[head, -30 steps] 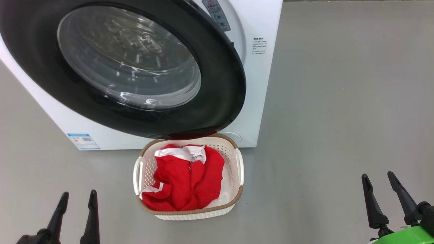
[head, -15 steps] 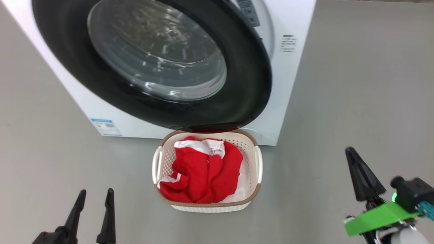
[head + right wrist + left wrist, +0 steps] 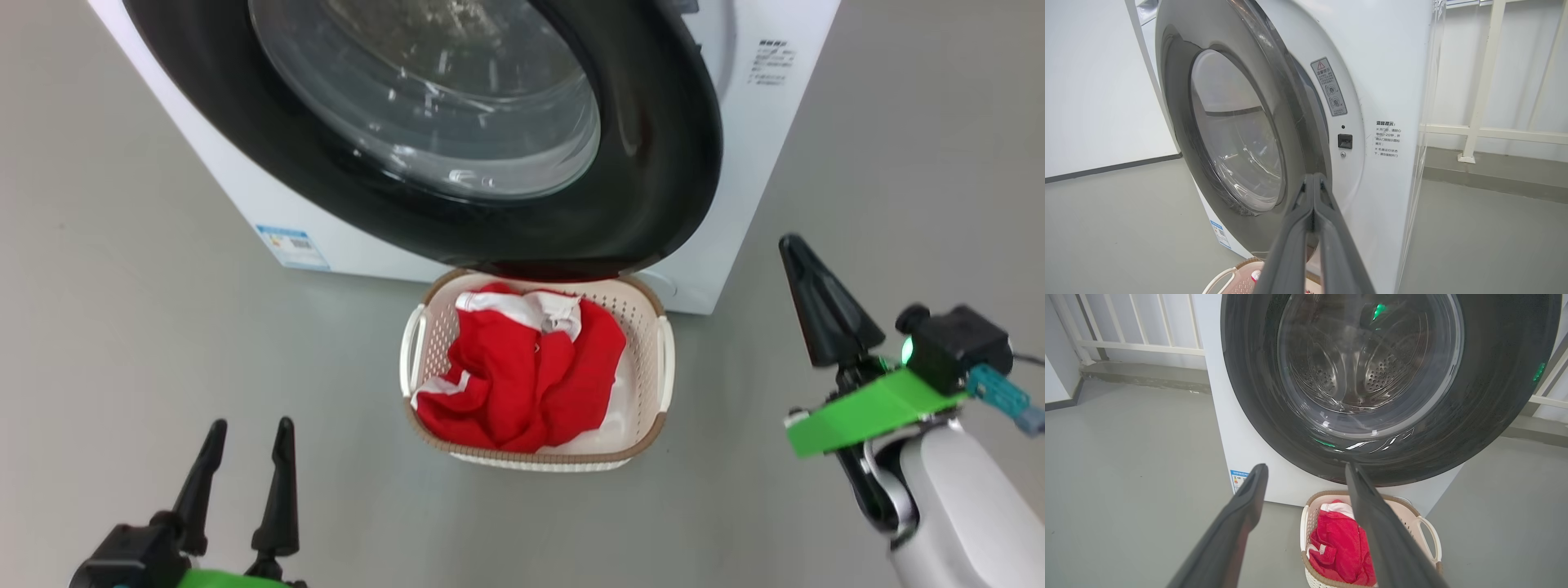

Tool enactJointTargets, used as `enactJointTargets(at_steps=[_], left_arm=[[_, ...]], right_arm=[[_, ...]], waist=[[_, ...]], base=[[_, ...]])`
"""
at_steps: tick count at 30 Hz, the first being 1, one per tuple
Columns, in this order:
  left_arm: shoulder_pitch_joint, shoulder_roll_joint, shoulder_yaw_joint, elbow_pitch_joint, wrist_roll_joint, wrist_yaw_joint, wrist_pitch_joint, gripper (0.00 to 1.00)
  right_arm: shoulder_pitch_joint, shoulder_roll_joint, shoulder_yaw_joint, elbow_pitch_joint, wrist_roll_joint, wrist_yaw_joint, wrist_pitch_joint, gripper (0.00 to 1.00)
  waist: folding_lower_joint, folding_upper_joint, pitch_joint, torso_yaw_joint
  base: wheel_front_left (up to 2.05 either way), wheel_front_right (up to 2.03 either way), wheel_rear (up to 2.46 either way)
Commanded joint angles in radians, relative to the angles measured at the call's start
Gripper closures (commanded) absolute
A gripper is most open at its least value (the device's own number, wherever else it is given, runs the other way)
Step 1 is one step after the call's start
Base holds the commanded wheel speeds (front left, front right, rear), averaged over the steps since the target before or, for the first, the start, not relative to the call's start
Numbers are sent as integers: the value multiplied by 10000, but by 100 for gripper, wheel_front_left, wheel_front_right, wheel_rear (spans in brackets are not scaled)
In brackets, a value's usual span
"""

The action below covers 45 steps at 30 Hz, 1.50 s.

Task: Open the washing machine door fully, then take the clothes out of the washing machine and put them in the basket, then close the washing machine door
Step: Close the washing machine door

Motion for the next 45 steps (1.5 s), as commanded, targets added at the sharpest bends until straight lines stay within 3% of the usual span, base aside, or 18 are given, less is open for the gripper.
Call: enactJointTargets(at_steps=[1,21,45], left_arm=[[-425,67,218,-273,23,-56,-122,0],[-1331,26,-560,-123,-420,-56,-122,0],[-2050,24,-1409,-166,-802,-56,-122,0]], right_arm=[[-595,-104,357,-60,65,62,-63,100],[-2798,-266,1022,1171,196,62,-63,100],[-4791,-579,-208,1350,120,62,-63,100]], waist=[[0,0,423,197],[0,0,1617,890],[0,0,2710,1485]], base=[[0,0,0],[0,0,0],[0,0,0]])
